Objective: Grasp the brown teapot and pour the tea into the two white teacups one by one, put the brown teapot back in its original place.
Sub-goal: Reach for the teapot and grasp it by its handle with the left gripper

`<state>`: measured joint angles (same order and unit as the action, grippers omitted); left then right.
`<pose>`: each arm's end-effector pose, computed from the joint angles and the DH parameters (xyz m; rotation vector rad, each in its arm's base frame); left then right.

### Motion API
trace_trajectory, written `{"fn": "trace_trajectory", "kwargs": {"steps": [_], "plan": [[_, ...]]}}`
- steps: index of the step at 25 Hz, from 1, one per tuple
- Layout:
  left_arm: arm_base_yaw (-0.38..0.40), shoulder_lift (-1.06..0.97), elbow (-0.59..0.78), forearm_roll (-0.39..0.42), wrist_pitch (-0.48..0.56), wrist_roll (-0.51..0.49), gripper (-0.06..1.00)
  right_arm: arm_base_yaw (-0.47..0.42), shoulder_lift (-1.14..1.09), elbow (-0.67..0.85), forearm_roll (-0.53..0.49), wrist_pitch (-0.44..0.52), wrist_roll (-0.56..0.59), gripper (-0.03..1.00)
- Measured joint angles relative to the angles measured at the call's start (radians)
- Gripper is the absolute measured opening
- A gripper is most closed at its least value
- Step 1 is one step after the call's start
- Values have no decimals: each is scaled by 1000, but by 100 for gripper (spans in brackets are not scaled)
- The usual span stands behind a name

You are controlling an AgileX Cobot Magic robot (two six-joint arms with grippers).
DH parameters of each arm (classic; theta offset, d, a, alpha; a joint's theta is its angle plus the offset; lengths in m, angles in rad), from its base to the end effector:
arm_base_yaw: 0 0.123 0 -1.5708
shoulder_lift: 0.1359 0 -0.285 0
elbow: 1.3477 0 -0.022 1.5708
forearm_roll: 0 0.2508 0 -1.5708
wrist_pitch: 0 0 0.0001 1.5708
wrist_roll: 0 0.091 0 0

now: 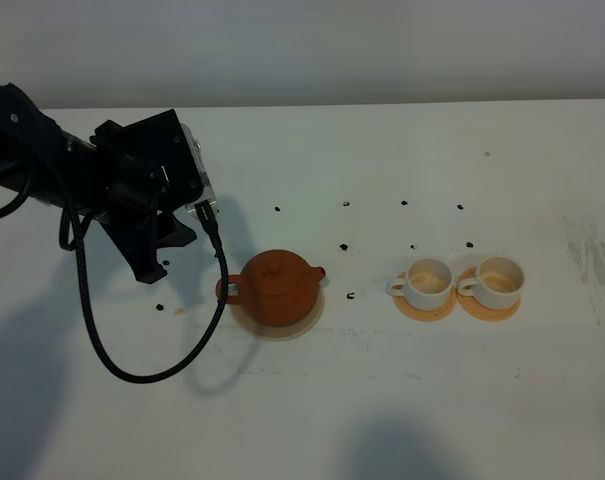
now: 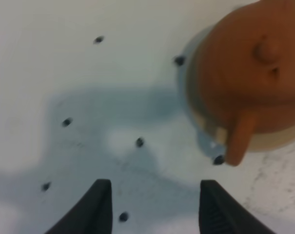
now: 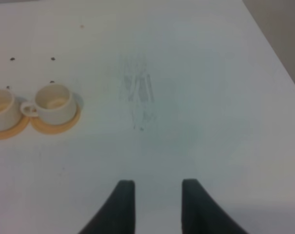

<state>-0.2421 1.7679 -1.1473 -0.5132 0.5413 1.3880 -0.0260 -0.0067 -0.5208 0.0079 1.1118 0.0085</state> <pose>0.3504 -0.1103 0.2089 1.4880 2.0552 -0.0602 -0.0105 0.0009 0.2788 0.0349 2.0676 -0.0013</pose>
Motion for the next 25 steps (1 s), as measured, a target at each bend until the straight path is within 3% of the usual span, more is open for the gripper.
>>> {"fn": "trace_trajectory", "kwargs": {"steps": [6, 14, 18, 25], "plan": [[9, 77, -80, -57, 115, 77, 40, 0, 0, 0, -1, 0, 0, 23], [11, 129, -104, -28, 209, 82, 39, 0, 0, 0, -1, 0, 0, 23], [12, 131, -105, 11, 219, 83, 39, 0, 0, 0, -1, 0, 0, 23], [12, 200, -107, -14, 180, 157, 39, 0, 0, 0, -1, 0, 0, 23]]}}
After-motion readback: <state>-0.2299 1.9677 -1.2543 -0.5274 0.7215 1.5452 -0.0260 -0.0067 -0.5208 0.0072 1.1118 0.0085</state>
